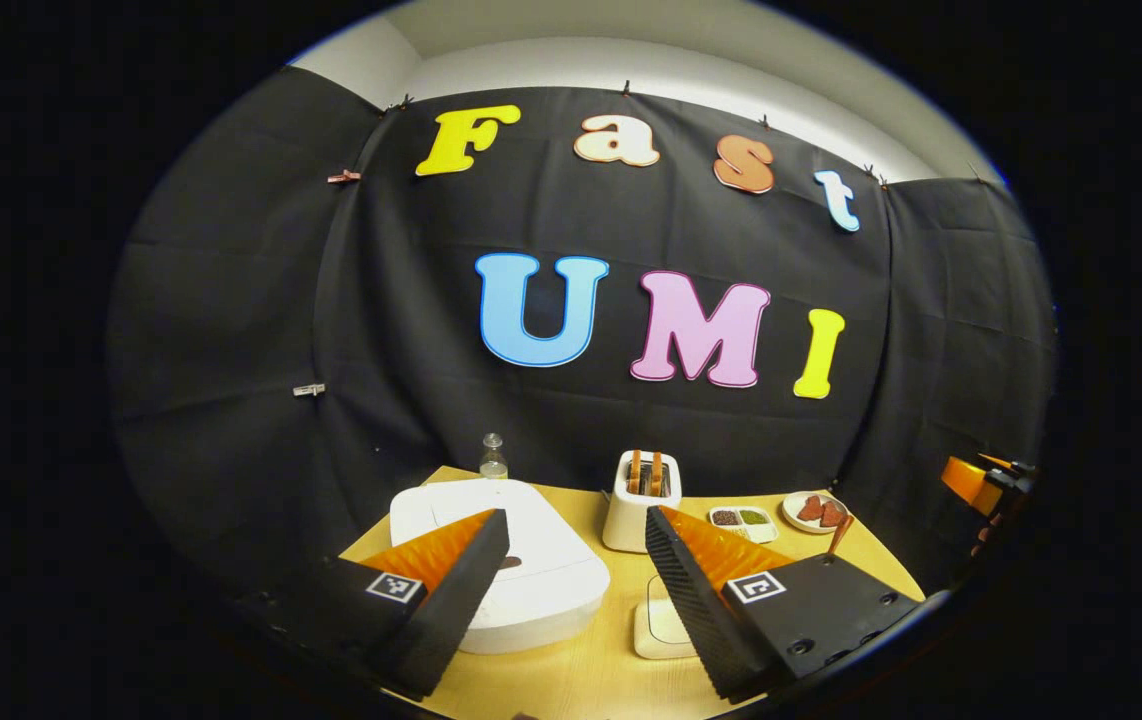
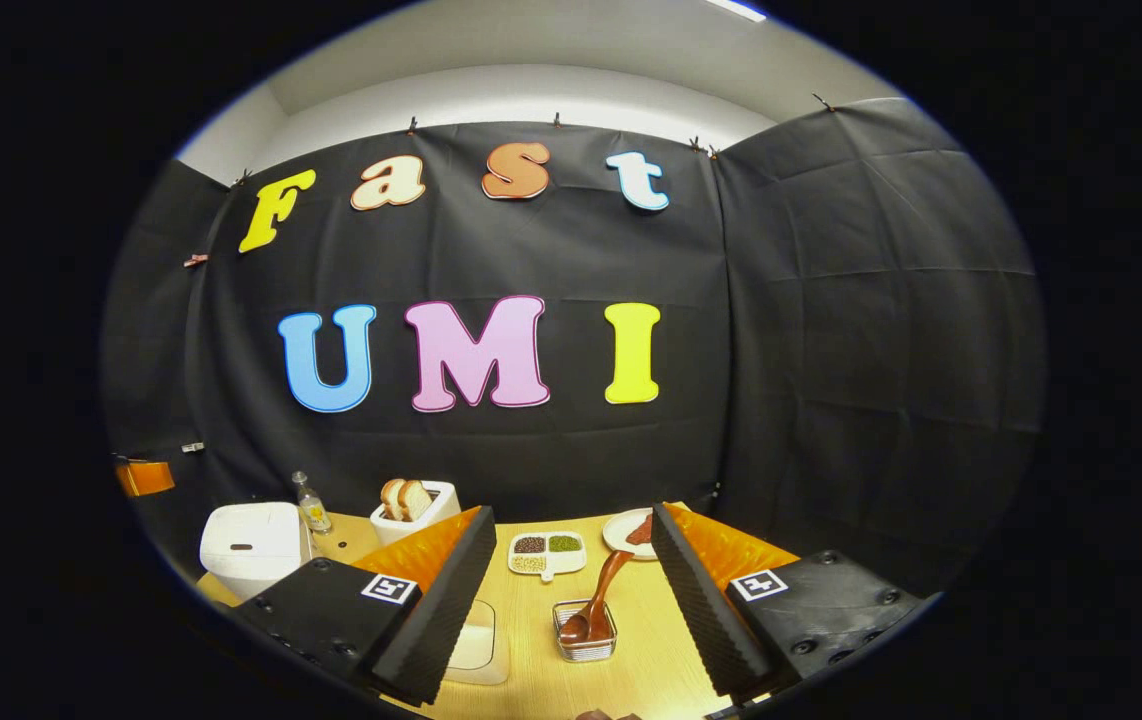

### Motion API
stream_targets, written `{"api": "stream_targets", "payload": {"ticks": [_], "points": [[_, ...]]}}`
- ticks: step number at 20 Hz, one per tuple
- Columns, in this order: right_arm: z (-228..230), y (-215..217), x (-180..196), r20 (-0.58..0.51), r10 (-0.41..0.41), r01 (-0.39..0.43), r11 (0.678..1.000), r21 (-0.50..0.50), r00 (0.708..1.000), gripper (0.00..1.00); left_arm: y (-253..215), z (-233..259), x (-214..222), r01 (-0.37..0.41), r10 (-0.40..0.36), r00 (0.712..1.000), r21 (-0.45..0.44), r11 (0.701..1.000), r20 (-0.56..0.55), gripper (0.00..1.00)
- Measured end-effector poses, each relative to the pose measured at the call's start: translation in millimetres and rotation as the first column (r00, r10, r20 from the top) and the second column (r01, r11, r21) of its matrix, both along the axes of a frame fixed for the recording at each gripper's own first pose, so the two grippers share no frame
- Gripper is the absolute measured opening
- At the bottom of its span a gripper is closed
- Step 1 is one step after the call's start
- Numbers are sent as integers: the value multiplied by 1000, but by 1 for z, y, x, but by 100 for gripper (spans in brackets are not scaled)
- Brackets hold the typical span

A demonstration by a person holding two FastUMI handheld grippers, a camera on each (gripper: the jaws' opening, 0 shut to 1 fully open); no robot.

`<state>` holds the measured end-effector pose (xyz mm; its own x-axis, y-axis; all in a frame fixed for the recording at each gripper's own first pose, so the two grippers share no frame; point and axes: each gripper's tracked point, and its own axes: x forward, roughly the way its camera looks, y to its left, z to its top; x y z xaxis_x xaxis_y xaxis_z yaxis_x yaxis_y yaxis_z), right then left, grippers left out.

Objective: Close the left gripper, press the button to open the rice cooker; take a wooden spoon from the chopstick holder with the right hand, scoop a spoonful of rice and pour it into the rice cooker, then put the wooden spoon back into the chopstick holder.

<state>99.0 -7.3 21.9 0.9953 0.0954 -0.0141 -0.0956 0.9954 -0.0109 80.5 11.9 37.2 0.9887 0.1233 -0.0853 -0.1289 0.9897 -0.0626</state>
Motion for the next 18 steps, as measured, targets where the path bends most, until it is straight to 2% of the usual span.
{"api": "stream_targets", "payload": {"ticks": [1,3,4,9,10,11,12,15,18], "points": [[-1,0,3,-2,3,-3,1000,0,1000,98,4,-1,4,-3,3,1000,-13,1000,-18,94],[-1,-2,8,-3,5,-5,1000,-1,1000,98,14,1,12,-16,15,999,-31,999,-34,81],[-4,-2,9,-5,5,-5,1000,-2,1000,98,20,0,17,-24,23,999,-33,999,-45,68],[-14,-8,14,-32,4,-4,1000,-4,999,98,42,-23,40,-33,21,991,-84,996,-134,43],[-16,-10,14,-35,2,-3,1000,-7,999,98,48,-29,46,-43,28,988,-101,994,-151,34],[-17,-12,15,-38,0,0,1000,-10,999,98,52,-36,51,-54,32,985,-123,991,-168,29],[-18,-15,15,-40,-4,3,1000,-14,999,98,56,-40,56,-60,33,983,-149,987,-180,18],[-25,-20,16,-56,-15,13,1000,-28,998,98,63,-54,70,-77,37,976,-183,980,-212,8],[-29,-25,16,-69,-23,21,999,-37,997,98,76,-73,87,-106,53,965,-195,975,-257,7]]}}
